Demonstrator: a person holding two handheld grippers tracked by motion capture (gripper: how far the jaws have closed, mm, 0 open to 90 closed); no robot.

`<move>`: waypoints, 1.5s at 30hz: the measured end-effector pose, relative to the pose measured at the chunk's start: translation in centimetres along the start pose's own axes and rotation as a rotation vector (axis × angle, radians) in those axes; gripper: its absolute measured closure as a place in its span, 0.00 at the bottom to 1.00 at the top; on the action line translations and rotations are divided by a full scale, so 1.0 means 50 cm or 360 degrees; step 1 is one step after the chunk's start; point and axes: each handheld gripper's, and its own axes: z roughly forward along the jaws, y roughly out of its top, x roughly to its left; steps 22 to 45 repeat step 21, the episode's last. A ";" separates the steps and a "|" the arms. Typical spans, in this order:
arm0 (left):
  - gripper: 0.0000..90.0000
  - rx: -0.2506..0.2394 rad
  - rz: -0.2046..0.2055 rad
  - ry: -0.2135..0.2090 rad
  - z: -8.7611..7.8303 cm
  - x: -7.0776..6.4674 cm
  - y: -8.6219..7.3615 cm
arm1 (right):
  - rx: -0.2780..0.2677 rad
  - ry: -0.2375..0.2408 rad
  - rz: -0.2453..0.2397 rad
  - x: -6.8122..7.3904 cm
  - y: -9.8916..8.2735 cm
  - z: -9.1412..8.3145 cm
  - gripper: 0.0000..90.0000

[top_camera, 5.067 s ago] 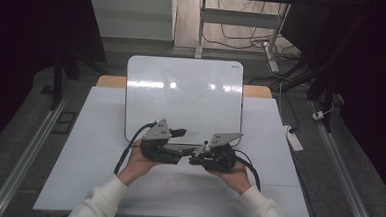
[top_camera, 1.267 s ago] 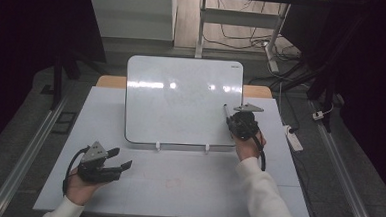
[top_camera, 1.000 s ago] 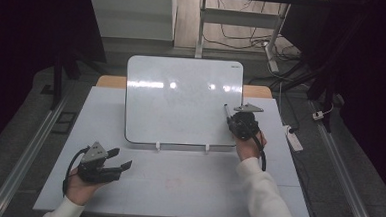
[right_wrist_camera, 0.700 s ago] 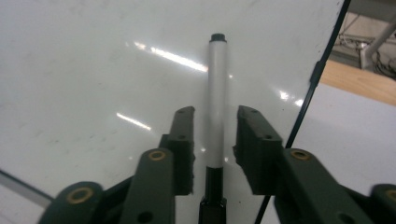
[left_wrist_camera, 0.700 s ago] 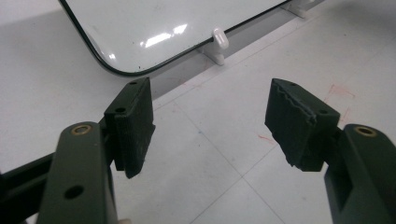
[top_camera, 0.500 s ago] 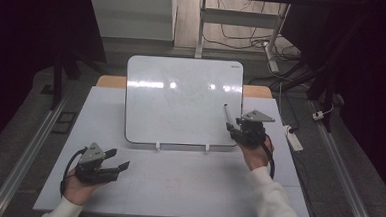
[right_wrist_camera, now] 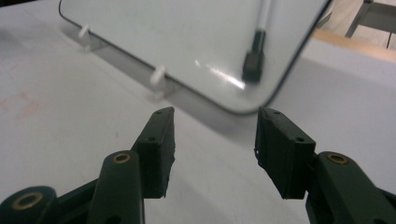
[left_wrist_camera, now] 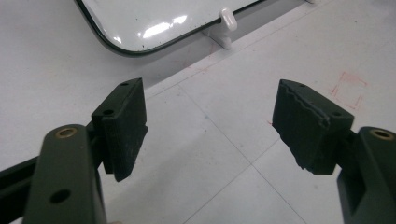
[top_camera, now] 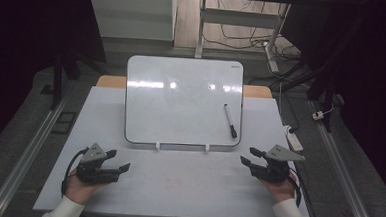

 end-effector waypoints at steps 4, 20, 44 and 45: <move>0.29 0.0003 0.0006 -0.0003 0.003 -0.001 0.001 | 0.0002 -0.0001 0.0037 -0.013 -0.038 -0.013 0.52; 0.28 -0.0011 0.0015 -0.0002 0.002 0.001 0.003 | 0.0050 -0.0010 0.0024 -0.011 -0.042 0.002 0.53; 0.28 -0.0012 0.0015 -0.0002 0.002 0.002 0.003 | 0.0051 -0.0007 0.0021 -0.011 -0.043 0.003 0.53; 0.28 -0.0012 0.0015 -0.0002 0.002 0.002 0.003 | 0.0051 -0.0007 0.0021 -0.011 -0.043 0.003 0.53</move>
